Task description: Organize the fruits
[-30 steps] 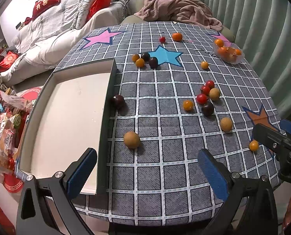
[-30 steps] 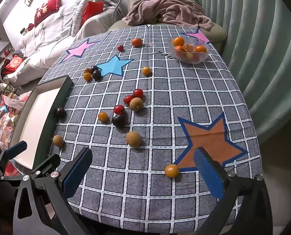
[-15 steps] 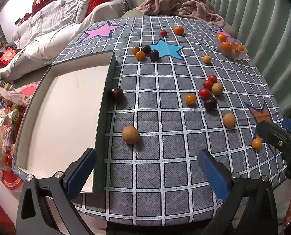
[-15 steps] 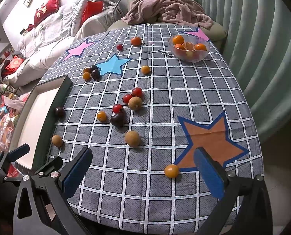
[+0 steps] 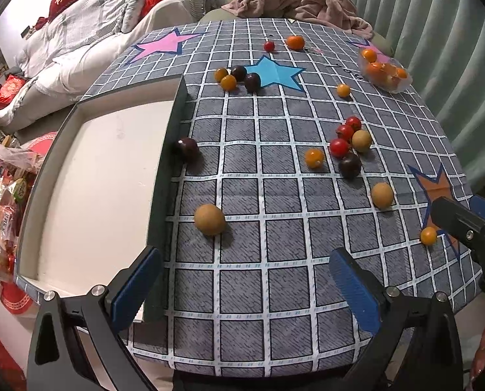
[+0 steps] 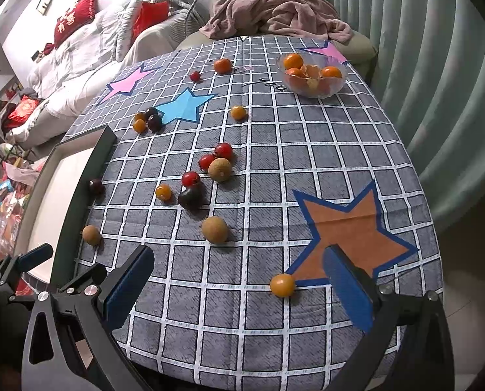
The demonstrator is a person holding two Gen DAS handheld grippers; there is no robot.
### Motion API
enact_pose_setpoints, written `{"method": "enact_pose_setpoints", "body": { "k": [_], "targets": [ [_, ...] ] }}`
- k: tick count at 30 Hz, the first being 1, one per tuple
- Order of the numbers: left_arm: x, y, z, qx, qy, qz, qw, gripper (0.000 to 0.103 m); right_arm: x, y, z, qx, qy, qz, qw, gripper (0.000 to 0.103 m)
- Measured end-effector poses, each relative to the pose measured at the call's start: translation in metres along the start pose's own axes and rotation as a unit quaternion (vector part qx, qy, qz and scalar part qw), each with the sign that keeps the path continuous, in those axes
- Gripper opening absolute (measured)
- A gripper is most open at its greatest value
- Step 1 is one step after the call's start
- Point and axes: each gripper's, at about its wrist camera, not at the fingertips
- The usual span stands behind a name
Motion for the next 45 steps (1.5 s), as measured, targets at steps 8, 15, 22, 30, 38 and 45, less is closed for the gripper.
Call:
{"method": "enact_pose_setpoints", "body": {
  "k": [8,15,22,30,38,45],
  "targets": [
    [-0.004,0.001,0.002,0.000,0.006,0.009,0.9999,0.103,-0.006,-0.003,0.005,0.003,0.002,0.005,1.000,0.103],
    [-0.006,0.003,0.007,0.004,0.016,0.017,0.9997,0.103,-0.010,-0.003,0.007,0.005,0.004,0.010,1.000,0.103],
    [-0.010,0.003,0.012,0.013,0.005,0.020,0.9997,0.103,-0.016,-0.003,0.009,0.006,0.005,0.015,1.000,0.103],
    [-0.012,0.004,0.018,0.028,0.004,0.016,0.9995,0.103,-0.023,-0.005,0.011,0.008,0.004,0.021,1.000,0.103],
    [-0.014,0.016,0.023,0.015,0.009,0.033,0.9993,0.103,-0.041,-0.020,0.019,0.016,-0.013,0.028,0.999,0.103],
    [-0.033,0.033,0.039,0.001,0.007,0.089,0.9960,0.103,-0.048,-0.030,0.036,0.028,-0.014,0.027,0.999,0.103]
  ]
}}
Point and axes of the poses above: each gripper's, at about its wrist camera, not at the fingertips, and z roughly the way its jaws point, x to its left, y to its top, and after that the axes turned 7 degrees about -y, right-handed
